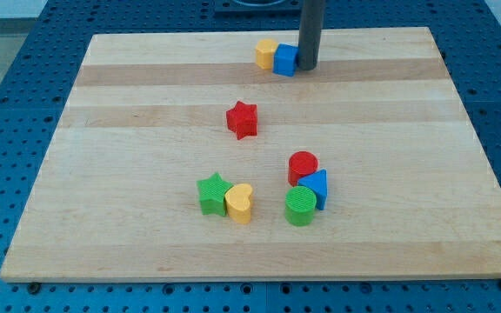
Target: Drag the blue triangle into the blue cube
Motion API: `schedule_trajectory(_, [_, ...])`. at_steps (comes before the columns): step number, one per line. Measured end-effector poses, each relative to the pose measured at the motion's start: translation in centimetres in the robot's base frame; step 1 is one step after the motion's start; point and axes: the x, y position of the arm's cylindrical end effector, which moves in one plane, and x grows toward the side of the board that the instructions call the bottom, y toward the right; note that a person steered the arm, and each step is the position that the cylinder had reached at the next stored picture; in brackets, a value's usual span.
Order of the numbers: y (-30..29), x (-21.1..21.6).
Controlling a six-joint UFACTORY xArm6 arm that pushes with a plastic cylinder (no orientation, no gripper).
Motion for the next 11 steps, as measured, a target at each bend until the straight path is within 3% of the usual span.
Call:
schedule_trajectory(3, [-2.7,-2.1])
schedule_trajectory(4, [-0.8,-1.2])
schedule_trajectory(6, [2.7,8.0])
schedule_trajectory(9, [2.7,21.5])
schedule_trajectory(11, [1.6,27.0])
